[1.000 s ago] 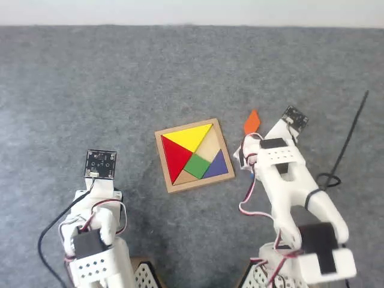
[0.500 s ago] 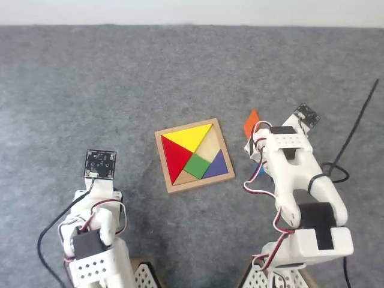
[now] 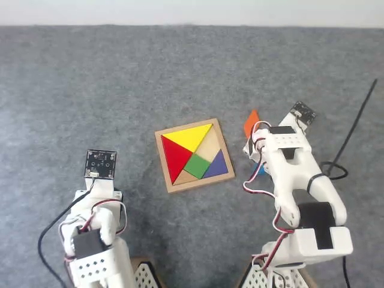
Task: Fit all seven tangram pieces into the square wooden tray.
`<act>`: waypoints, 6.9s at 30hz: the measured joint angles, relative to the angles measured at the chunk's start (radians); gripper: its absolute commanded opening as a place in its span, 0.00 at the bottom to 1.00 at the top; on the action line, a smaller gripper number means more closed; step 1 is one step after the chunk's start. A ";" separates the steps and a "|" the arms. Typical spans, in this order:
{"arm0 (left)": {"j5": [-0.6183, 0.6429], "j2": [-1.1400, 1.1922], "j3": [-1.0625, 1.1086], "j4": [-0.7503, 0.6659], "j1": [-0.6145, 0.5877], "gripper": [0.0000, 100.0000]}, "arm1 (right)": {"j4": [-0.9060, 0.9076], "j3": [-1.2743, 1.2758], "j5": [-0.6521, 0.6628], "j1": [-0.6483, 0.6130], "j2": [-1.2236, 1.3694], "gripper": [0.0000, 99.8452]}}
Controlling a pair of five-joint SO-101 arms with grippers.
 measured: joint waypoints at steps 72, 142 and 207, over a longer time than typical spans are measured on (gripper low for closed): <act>0.000 0.000 0.000 0.000 0.000 0.09 | 0.229 -0.282 0.364 -0.032 0.186 0.29; 0.000 0.000 0.000 0.000 0.000 0.09 | 0.451 -0.440 0.517 -0.012 0.302 0.12; 0.000 0.000 0.000 0.000 0.000 0.09 | 0.749 -1.209 0.956 -0.448 0.671 0.21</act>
